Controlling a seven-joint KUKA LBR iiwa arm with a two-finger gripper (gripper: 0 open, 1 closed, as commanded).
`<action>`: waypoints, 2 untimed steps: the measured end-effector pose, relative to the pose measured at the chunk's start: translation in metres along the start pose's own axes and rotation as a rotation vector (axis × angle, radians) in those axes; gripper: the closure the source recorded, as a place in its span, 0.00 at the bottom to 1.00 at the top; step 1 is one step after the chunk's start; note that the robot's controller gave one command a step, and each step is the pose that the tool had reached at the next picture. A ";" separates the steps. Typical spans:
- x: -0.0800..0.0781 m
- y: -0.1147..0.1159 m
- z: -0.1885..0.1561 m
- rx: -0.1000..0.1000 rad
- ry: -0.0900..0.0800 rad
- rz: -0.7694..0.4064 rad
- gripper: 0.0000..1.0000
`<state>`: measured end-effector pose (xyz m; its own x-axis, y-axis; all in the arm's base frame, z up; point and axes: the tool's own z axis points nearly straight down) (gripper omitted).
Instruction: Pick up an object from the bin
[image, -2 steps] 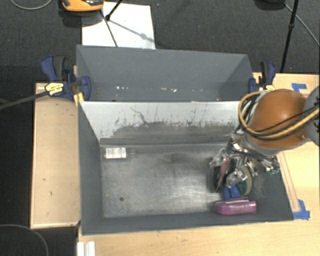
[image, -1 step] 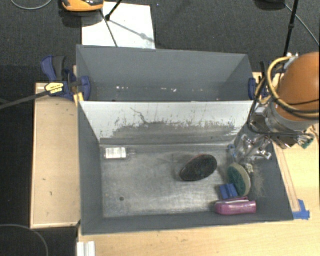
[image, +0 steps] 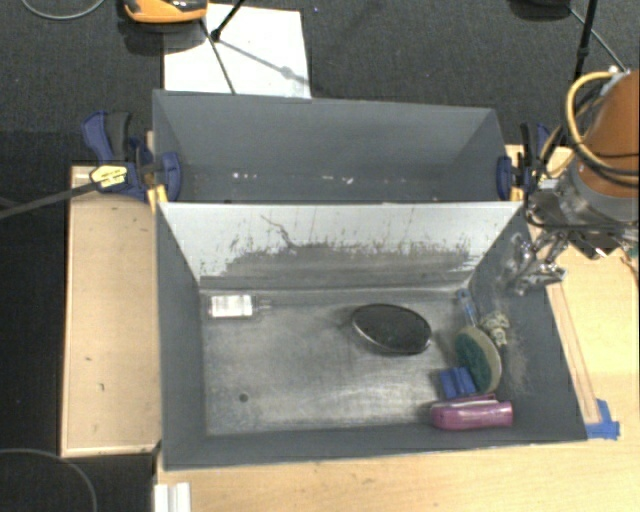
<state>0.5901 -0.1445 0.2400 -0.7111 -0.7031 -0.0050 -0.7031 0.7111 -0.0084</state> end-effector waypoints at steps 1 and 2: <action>-0.002 0.005 0.000 -0.007 0.002 -0.001 0.00; -0.003 0.046 -0.018 -0.007 0.001 -0.191 0.00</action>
Offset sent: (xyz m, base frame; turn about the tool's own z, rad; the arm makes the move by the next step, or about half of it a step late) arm 0.0000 0.0000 0.0000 0.0000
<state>0.5602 -0.1095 0.2577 -0.5647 -0.8253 -0.0029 -0.8253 0.5647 -0.0019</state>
